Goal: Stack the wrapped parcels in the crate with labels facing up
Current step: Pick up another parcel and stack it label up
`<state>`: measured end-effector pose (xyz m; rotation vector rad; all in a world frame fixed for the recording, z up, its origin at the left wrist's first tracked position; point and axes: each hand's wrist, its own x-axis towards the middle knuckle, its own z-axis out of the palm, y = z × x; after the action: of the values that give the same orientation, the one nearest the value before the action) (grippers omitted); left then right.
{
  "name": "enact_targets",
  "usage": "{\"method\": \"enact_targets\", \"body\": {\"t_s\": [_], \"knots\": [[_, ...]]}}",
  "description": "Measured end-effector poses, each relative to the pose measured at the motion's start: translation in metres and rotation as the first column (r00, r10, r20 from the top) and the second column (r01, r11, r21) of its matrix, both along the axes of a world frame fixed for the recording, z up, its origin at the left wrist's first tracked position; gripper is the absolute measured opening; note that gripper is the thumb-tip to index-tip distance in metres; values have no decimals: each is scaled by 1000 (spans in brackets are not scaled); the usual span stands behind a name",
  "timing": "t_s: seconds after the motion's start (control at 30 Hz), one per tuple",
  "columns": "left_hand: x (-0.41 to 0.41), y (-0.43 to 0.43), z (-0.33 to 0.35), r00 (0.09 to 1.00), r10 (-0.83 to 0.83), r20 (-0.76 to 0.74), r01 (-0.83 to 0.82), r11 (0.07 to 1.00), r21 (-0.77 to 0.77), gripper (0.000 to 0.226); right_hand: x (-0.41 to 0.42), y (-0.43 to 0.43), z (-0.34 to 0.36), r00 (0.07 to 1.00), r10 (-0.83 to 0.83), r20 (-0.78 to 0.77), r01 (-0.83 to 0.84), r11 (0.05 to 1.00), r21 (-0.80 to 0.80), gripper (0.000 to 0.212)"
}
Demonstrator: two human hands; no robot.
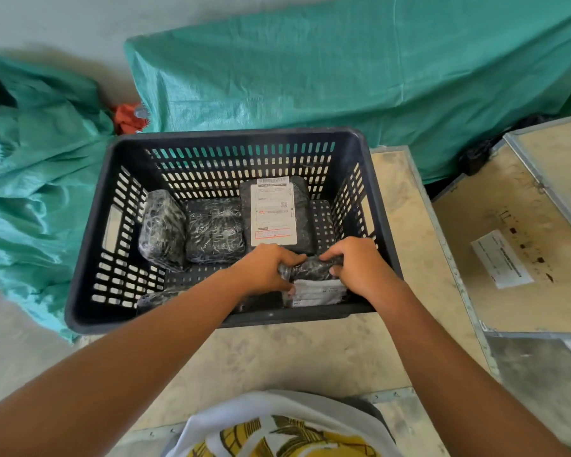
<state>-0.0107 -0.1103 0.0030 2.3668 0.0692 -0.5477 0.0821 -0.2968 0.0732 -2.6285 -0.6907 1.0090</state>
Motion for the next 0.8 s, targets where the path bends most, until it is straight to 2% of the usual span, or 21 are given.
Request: {"method": "enact_targets", "body": {"t_s": [0.13, 0.27, 0.4, 0.57, 0.67, 0.8], "knots": [[2, -4, 1, 997, -17, 71, 16, 1000, 14, 69, 1, 3, 0, 997, -50, -57, 46, 997, -58, 38], [-5, 0, 5, 991, 4, 132, 7, 996, -85, 56, -6, -3, -9, 998, -63, 19, 62, 997, 44, 37], [-16, 5, 15, 986, 94, 138, -72, 985, -159, 42, -12, -12, -19, 985, -167, 31, 152, 948, 281, 32], [-26, 34, 50, 958, 279, 72, -252, 932, -259, 36, -20, -24, -19, 975, -119, 187, 10, 867, 498, 30], [-27, 59, 87, 936, 345, 72, -295, 880, -373, 37, -19, -21, -8, 984, -175, 26, 116, 751, 650, 35], [-27, 86, 132, 876, 475, 83, -356, 752, -555, 54, -24, -9, 13, 991, -51, -122, 126, 632, 765, 46]]}}
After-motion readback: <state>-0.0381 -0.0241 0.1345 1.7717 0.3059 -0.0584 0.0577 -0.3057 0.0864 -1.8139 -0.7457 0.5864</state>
